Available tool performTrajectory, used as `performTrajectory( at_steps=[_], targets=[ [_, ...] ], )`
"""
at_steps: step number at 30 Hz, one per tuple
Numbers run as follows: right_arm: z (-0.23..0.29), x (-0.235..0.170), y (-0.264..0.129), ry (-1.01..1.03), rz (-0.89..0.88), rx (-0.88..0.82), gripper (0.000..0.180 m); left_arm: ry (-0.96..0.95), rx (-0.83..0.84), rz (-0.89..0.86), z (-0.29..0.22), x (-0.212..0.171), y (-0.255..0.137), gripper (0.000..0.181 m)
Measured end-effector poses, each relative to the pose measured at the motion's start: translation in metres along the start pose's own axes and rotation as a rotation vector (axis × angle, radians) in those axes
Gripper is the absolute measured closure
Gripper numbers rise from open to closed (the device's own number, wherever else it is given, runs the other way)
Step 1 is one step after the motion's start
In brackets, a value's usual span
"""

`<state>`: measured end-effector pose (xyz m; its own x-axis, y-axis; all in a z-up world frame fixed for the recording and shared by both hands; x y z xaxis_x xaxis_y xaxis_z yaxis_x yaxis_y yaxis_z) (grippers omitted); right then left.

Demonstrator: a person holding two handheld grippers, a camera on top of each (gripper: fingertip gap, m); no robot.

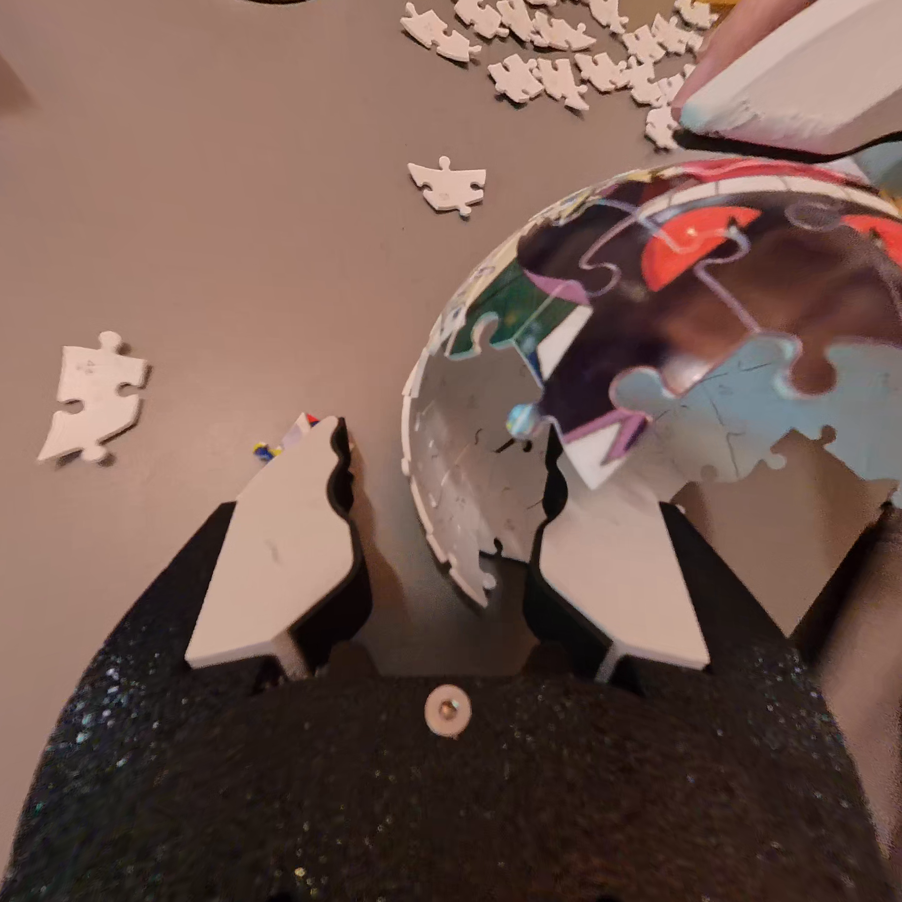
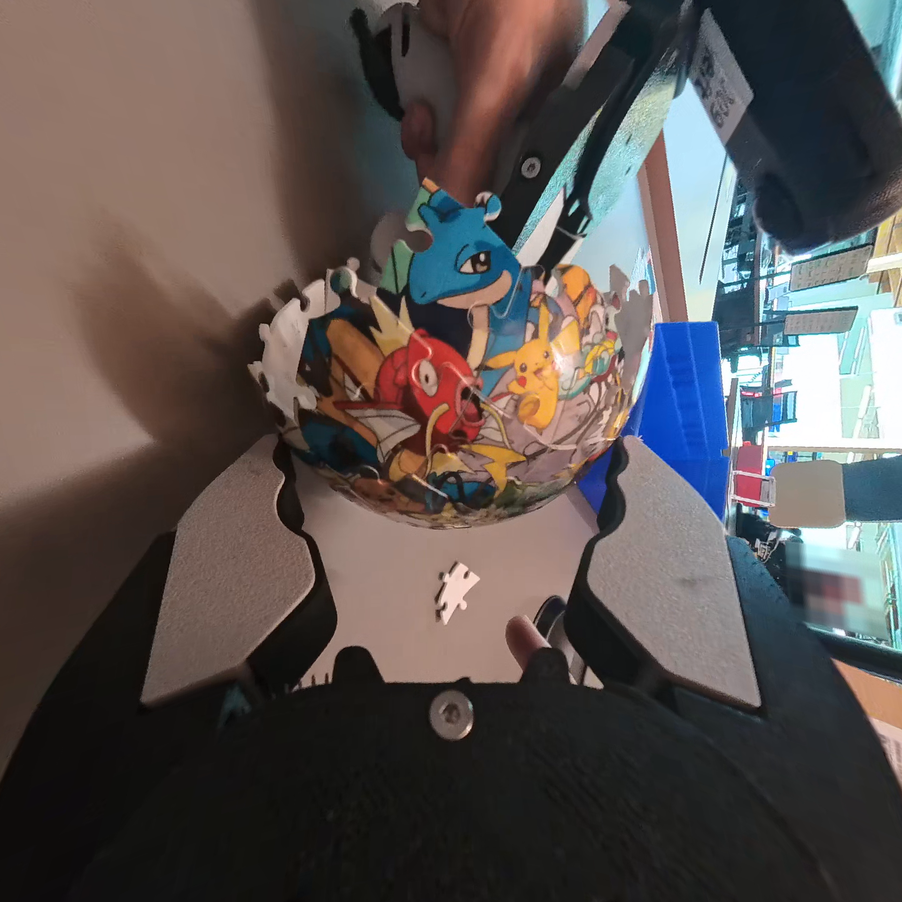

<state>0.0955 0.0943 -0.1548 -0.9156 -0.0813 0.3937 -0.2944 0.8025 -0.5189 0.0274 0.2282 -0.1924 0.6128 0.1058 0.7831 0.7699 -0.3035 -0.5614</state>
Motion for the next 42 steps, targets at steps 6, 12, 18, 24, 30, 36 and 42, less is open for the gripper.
performTrajectory(
  at_steps=[6, 12, 18, 24, 30, 36, 42],
  targets=[
    [-0.001, 0.007, 0.002, -0.038, 0.000, -0.001, 0.060, 0.096, 0.125, -0.040, 0.002, -0.006, -0.033, 0.091],
    [0.002, 0.014, 0.004, -0.059, -0.025, -0.004, 0.061, 0.158, 0.204, 0.029, -0.004, -0.023, -0.020, 0.089],
    [0.003, 0.012, 0.007, -0.046, -0.029, -0.012, 0.058, 0.205, 0.238, 0.058, -0.008, -0.020, -0.009, 0.081],
    [0.005, 0.019, 0.012, -0.001, -0.109, -0.009, 0.054, 0.182, 0.246, 0.046, -0.008, -0.020, -0.007, 0.080],
    [0.007, 0.020, 0.017, 0.021, -0.154, -0.025, 0.050, 0.150, 0.272, 0.042, -0.009, -0.019, -0.005, 0.079],
    [0.009, 0.023, 0.021, 0.010, -0.175, -0.058, 0.048, 0.152, 0.232, 0.027, -0.008, -0.018, -0.008, 0.078],
    [0.013, 0.027, 0.024, -0.050, -0.146, -0.062, 0.048, 0.148, 0.174, -0.027, -0.004, -0.015, -0.026, 0.081]
  ],
)
Point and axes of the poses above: each gripper's, where its closed fingertips meet, y out along the fingers, x out of its top, z = x × y across the jaws, the point moved 8 cm from there along -y, back along the fingers, and after that the axes turned 7 degrees about -z, right-handed, at the moved point
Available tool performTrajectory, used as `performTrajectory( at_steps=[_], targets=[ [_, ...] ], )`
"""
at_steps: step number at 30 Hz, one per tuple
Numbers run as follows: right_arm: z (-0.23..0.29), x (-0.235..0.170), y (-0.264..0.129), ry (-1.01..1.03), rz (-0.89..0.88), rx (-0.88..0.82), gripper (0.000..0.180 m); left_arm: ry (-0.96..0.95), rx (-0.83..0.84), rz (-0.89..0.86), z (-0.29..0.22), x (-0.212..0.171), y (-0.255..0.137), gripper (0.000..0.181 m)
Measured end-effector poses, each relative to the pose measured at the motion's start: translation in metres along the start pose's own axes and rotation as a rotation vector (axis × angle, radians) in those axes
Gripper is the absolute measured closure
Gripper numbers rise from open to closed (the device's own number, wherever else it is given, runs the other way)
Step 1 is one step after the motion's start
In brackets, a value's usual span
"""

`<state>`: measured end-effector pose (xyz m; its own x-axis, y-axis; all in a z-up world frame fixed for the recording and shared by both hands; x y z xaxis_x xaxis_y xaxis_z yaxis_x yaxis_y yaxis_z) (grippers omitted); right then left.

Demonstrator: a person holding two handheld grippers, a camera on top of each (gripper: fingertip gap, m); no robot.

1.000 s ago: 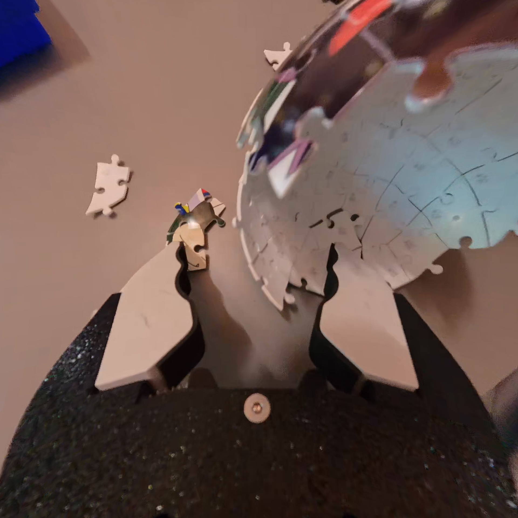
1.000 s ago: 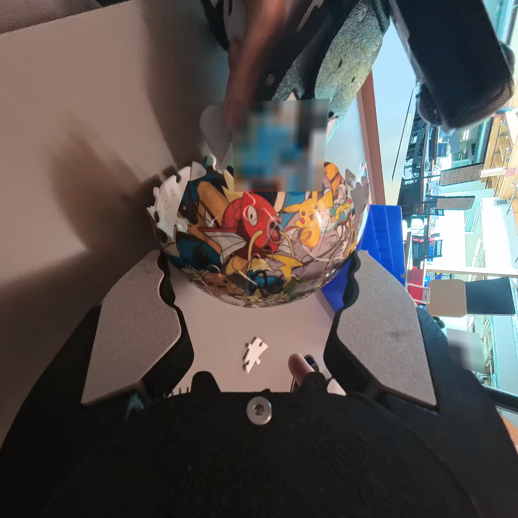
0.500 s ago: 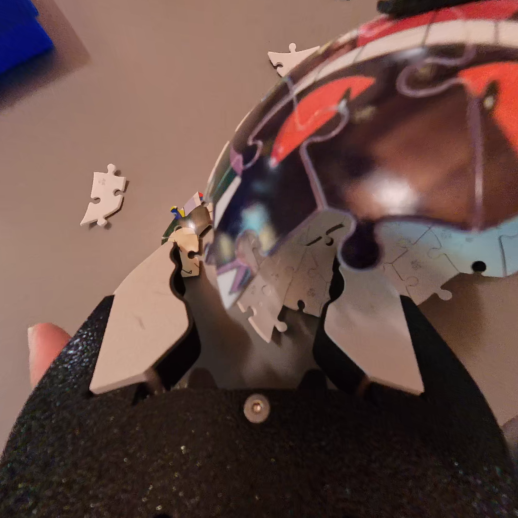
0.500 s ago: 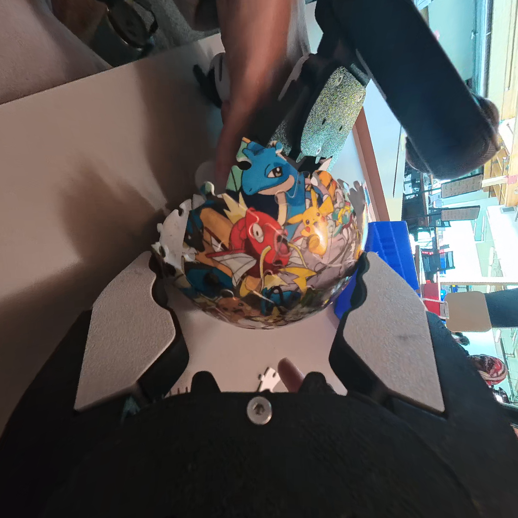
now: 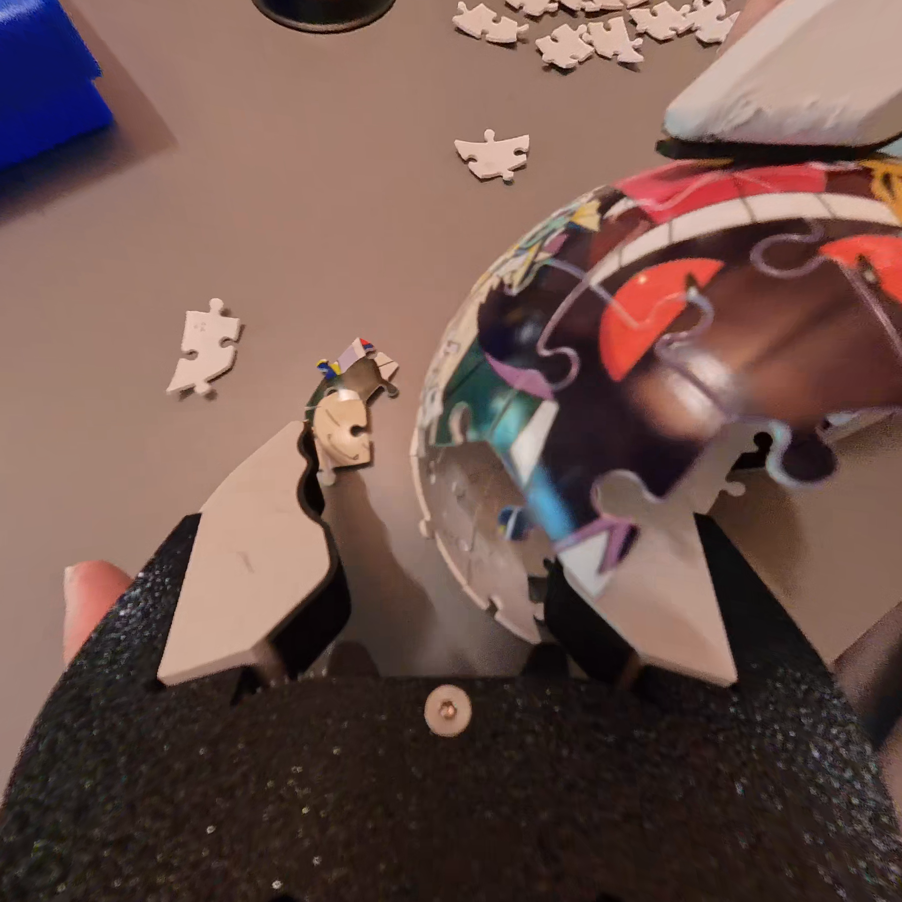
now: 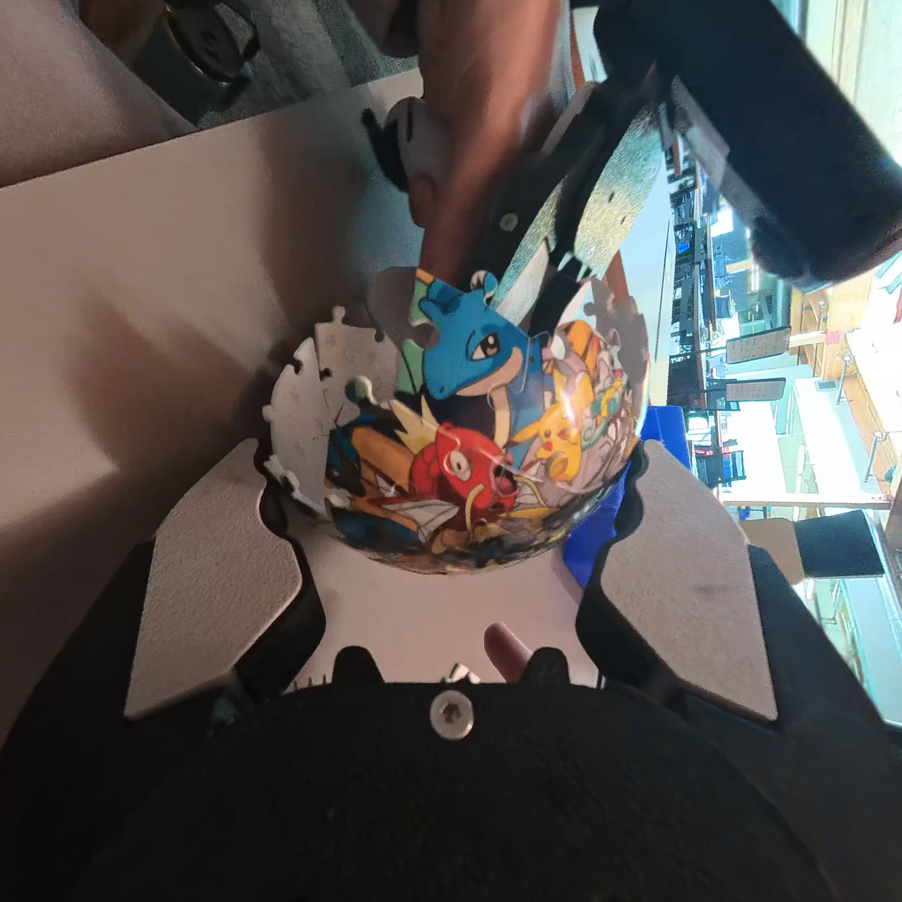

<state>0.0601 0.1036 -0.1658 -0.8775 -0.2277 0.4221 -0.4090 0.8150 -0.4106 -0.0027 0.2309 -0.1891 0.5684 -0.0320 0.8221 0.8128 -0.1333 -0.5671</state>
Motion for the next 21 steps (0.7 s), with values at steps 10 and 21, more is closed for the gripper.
performTrajectory(
  at_steps=[10, 21],
  targets=[
    [0.001, 0.002, 0.000, -0.034, 0.026, 0.001, 0.048, 0.121, 0.045, -0.102, -0.004, -0.017, -0.055, 0.090],
    [0.003, 0.011, 0.002, -0.067, 0.030, 0.005, 0.048, 0.180, 0.119, 0.054, -0.029, -0.043, -0.044, 0.090]
  ],
)
Point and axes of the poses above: each gripper's, where its closed fingertips meet, y out along the fingers, x out of its top, z = x × y across the jaws, the point moved 8 cm from there along -y, back along the fingers, and after that the axes turned 7 degrees about -z, right-handed, at the moved point
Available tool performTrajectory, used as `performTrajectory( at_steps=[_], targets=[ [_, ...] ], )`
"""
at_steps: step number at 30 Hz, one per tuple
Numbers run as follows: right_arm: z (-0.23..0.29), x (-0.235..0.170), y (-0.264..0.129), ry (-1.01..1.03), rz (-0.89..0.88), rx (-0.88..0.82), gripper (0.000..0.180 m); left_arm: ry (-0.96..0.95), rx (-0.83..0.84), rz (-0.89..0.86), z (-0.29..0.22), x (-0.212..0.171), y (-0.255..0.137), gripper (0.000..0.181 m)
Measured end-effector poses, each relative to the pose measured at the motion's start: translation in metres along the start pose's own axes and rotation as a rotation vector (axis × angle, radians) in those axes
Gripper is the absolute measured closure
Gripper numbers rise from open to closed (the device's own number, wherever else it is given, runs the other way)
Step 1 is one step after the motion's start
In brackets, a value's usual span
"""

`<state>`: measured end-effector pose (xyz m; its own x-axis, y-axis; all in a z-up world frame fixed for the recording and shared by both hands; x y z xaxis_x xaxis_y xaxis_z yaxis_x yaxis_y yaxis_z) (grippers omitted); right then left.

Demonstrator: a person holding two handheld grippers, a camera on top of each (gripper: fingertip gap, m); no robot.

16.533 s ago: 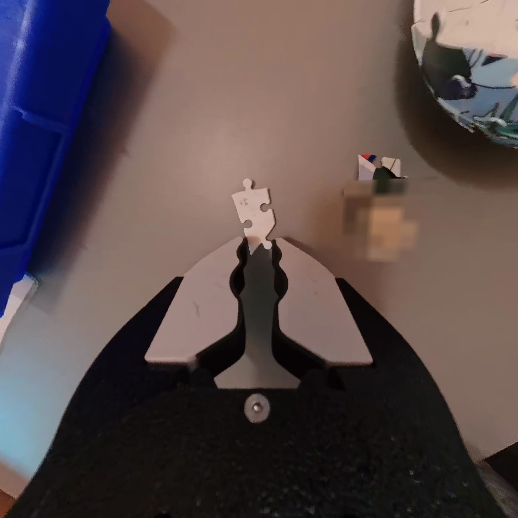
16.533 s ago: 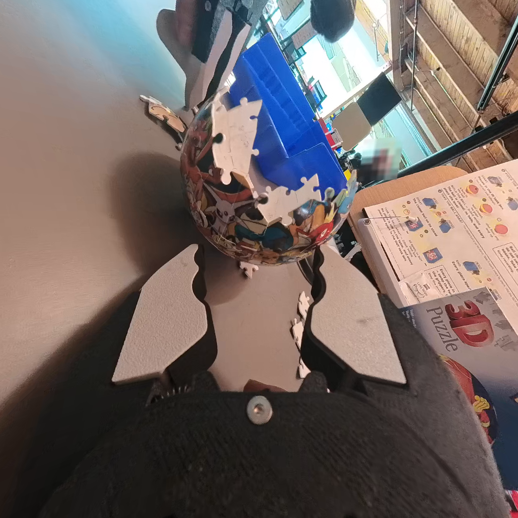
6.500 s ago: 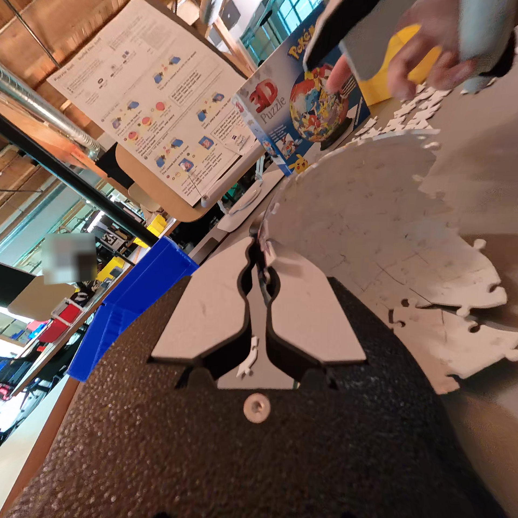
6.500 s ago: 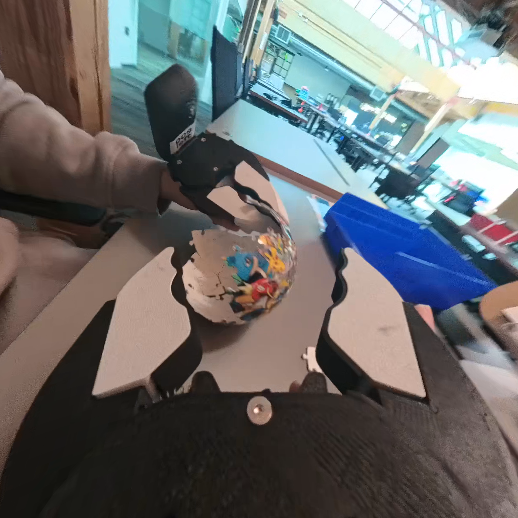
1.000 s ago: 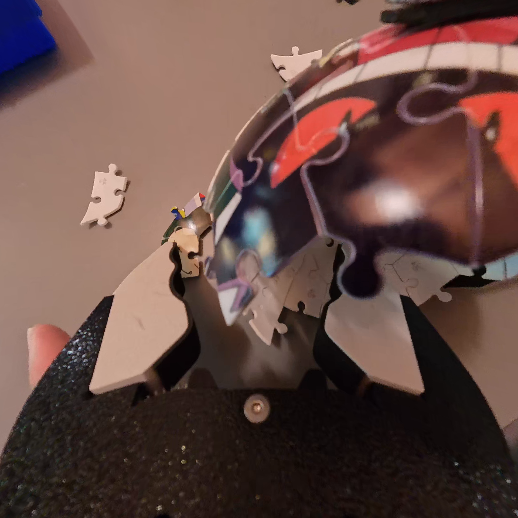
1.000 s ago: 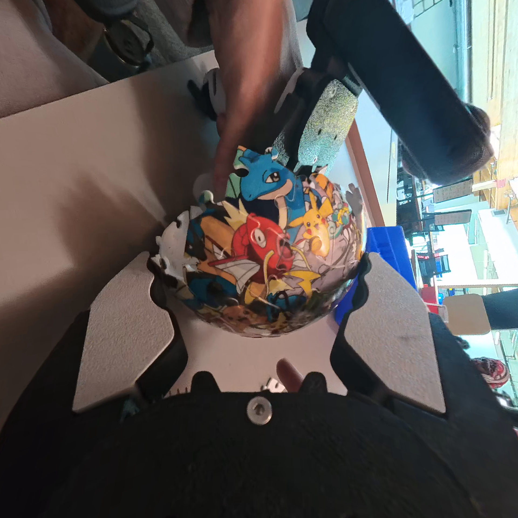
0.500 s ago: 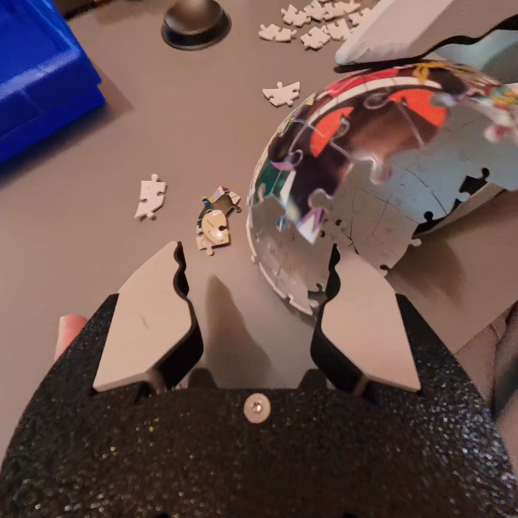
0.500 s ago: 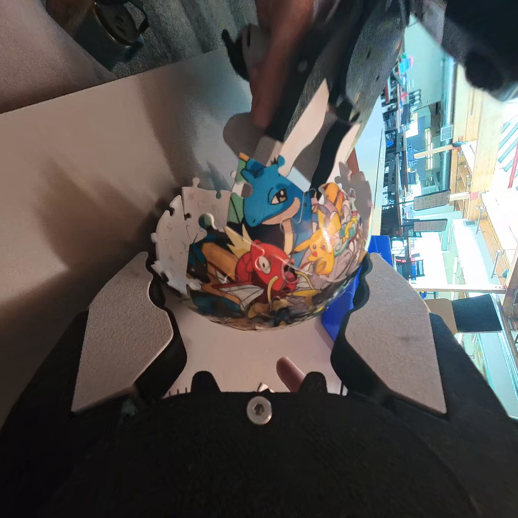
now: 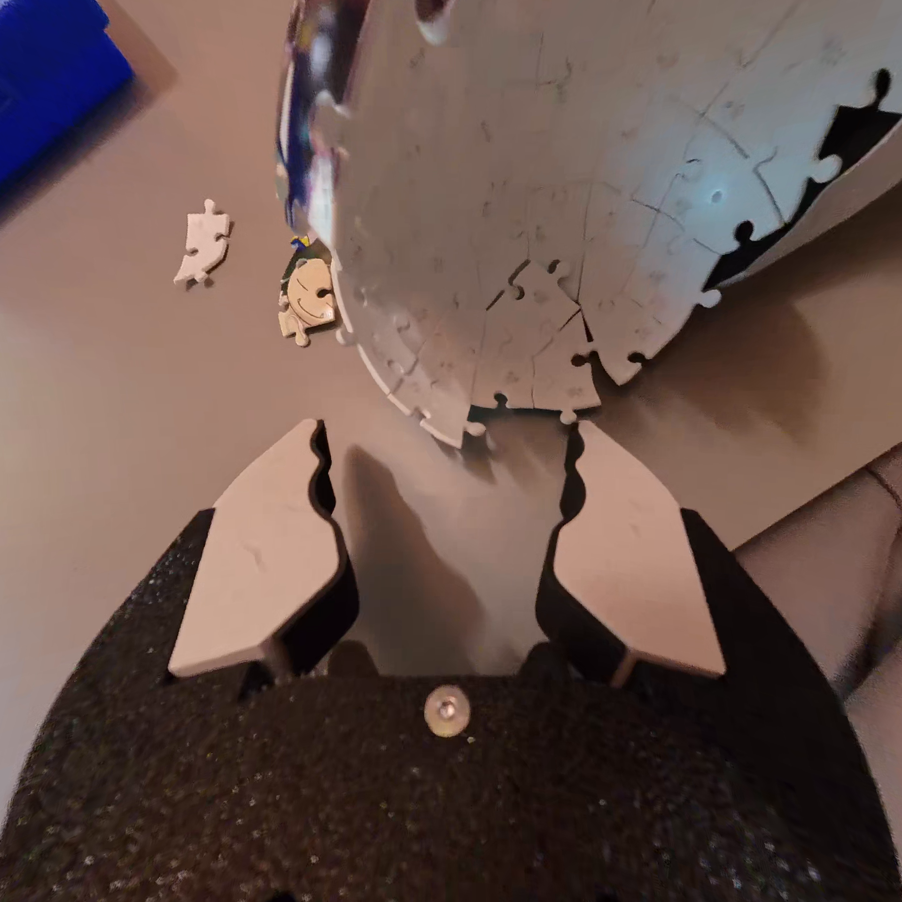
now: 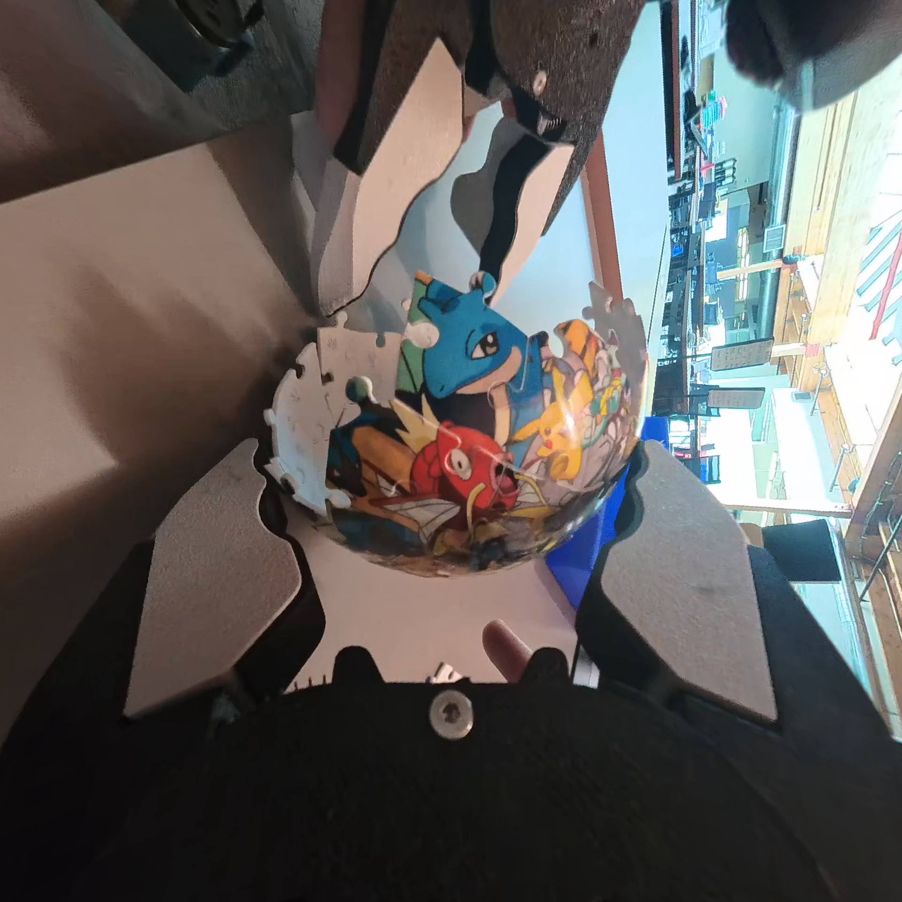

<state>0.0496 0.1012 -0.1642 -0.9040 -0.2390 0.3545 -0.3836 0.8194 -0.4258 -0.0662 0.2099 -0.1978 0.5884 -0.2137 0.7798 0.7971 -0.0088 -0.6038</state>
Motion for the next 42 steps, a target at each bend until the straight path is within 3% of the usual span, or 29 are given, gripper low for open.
performTrajectory(
  at_steps=[15, 22, 37, 42],
  targets=[
    [0.002, 0.008, 0.004, -0.031, 0.000, 0.018, 0.042, -0.128, -0.071, -0.044, -0.008, 0.003, 0.011, 0.095],
    [0.001, 0.006, 0.003, -0.039, 0.009, 0.016, 0.043, -0.122, -0.037, -0.095, 0.005, 0.003, -0.006, 0.094],
    [0.001, 0.005, 0.003, -0.029, 0.001, 0.014, 0.043, -0.052, 0.029, -0.005, 0.007, -0.002, 0.002, 0.090],
    [0.001, 0.004, 0.003, -0.020, -0.004, 0.009, 0.043, -0.059, -0.007, -0.005, 0.002, 0.001, 0.005, 0.097]
  ],
)
Point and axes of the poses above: each gripper's, where its closed fingertips meet, y out along the fingers, x out of its top, z = x × y across the jaws, the point moved 8 cm from there along -y, back along the fingers, and after that the axes turned 7 degrees about -z, right-handed, at the moved point
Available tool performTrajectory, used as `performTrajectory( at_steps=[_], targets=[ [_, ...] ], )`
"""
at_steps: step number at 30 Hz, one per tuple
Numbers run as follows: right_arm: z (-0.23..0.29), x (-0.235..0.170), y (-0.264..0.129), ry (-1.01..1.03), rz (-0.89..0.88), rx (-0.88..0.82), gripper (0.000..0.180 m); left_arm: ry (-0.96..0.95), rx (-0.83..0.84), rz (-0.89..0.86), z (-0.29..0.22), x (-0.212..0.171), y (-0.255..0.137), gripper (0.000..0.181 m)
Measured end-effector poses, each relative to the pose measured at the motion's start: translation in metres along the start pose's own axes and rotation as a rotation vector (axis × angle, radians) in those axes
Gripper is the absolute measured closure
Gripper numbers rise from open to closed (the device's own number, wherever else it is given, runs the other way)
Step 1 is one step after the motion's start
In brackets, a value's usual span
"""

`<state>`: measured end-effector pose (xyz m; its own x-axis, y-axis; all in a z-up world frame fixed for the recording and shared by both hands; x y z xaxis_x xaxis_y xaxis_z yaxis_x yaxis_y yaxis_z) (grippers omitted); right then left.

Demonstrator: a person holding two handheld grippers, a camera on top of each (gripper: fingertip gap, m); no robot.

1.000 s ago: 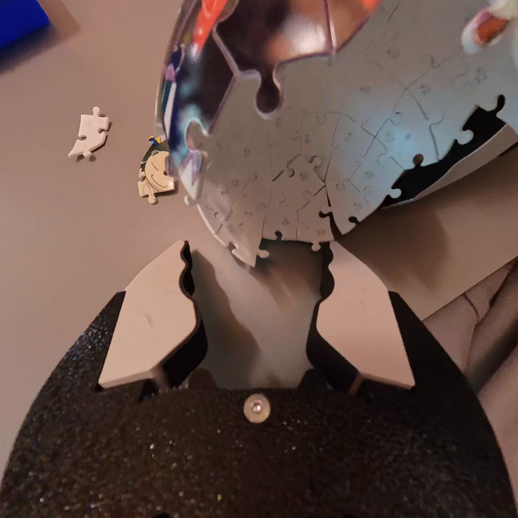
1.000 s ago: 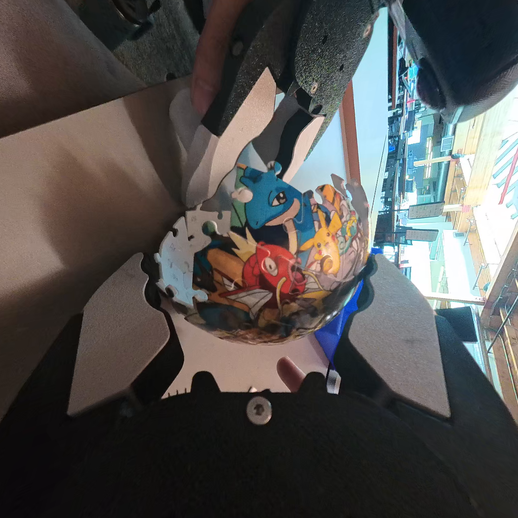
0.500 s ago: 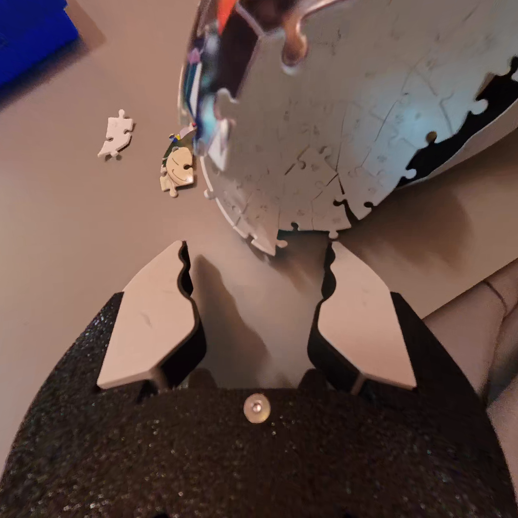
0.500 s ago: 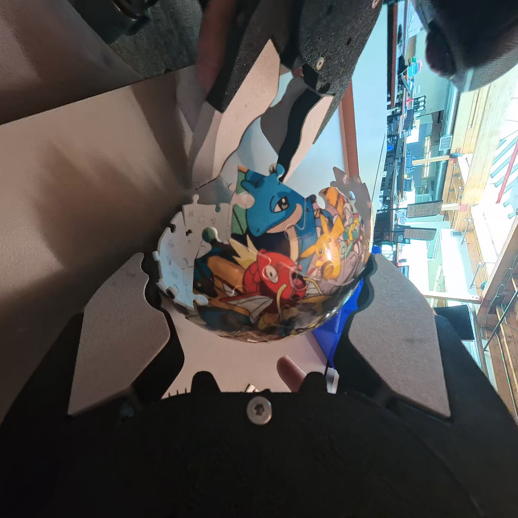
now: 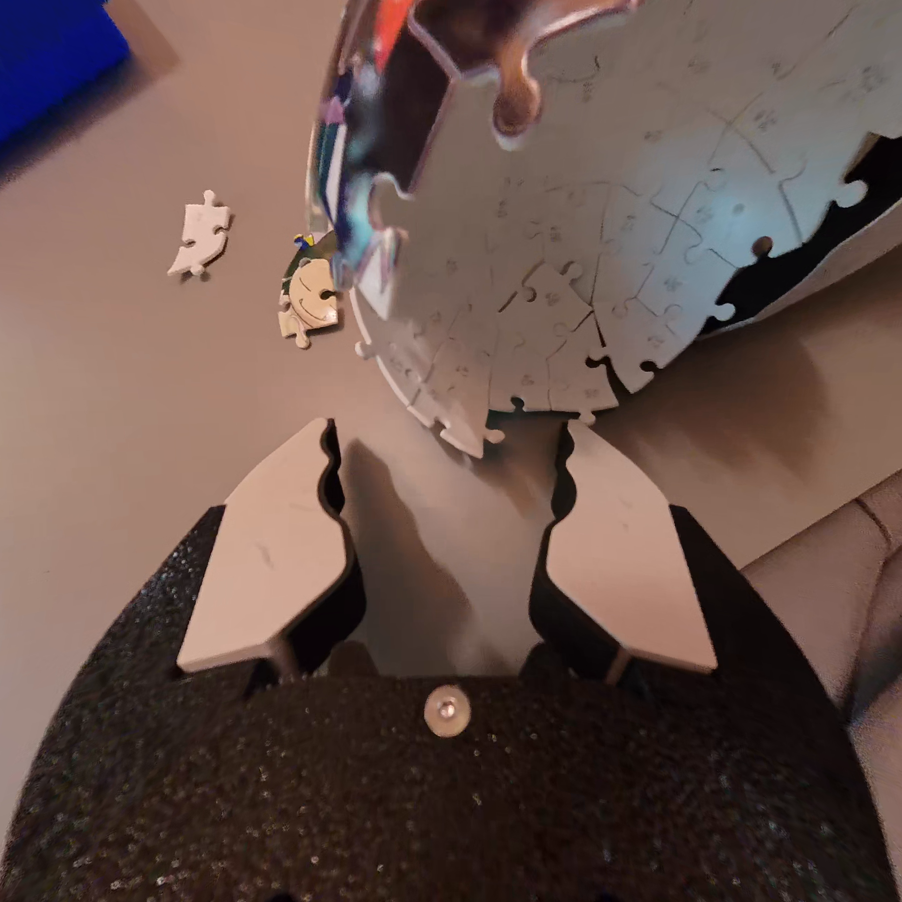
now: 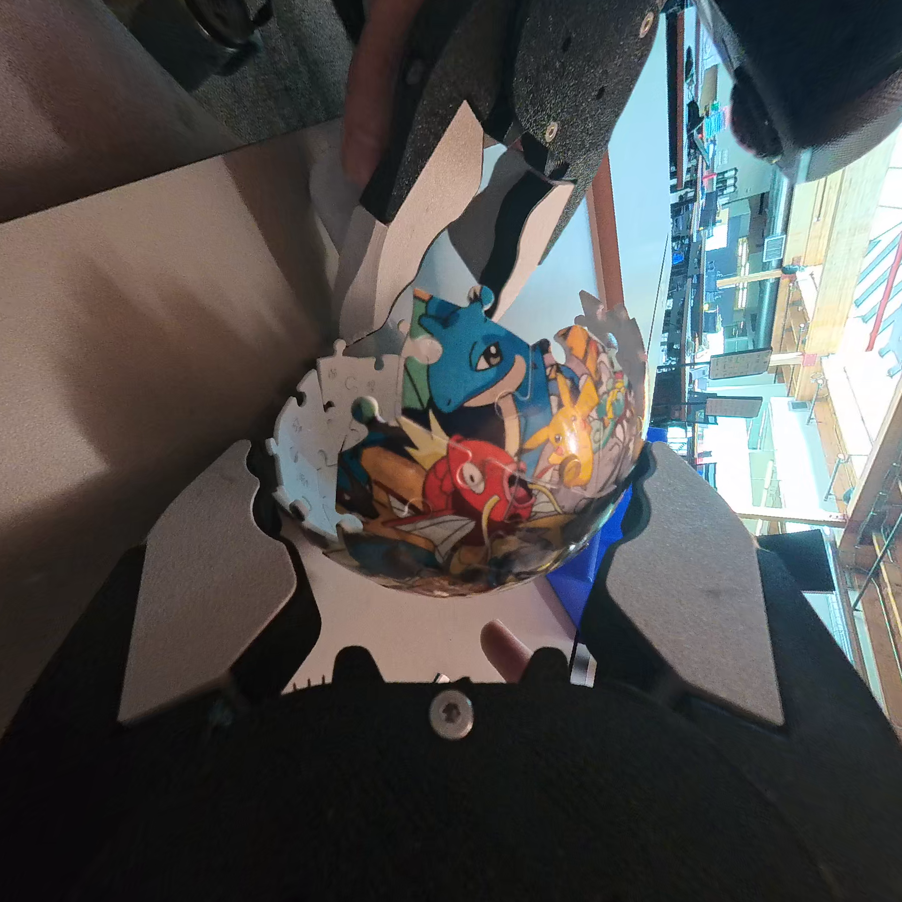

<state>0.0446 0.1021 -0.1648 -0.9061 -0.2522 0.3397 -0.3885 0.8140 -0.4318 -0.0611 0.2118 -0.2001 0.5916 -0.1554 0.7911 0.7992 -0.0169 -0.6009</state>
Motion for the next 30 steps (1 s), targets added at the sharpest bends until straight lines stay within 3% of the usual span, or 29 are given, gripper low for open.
performTrajectory(
  at_steps=[12, 21, 30],
  targets=[
    [0.000, -0.001, 0.000, 0.013, 0.002, 0.000, 0.043, -0.006, -0.054, -0.017, -0.003, -0.001, -0.002, 0.092],
    [-0.002, -0.008, 0.001, 0.085, -0.024, -0.006, 0.041, -0.036, -0.061, -0.027, -0.006, 0.001, 0.004, 0.104],
    [-0.003, -0.013, 0.001, 0.117, -0.035, -0.015, 0.041, -0.083, -0.086, -0.056, -0.005, 0.002, 0.008, 0.101]
  ],
)
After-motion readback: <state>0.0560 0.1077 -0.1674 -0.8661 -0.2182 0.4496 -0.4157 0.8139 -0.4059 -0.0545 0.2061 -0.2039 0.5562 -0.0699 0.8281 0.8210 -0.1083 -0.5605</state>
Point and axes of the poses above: each gripper's, where its closed fingertips meet, y out along the fingers, x out of its top, z = x × y across the jaws, the point moved 8 cm from there along -y, back along the fingers, and after that the axes turned 7 degrees about -z, right-handed, at the moved point
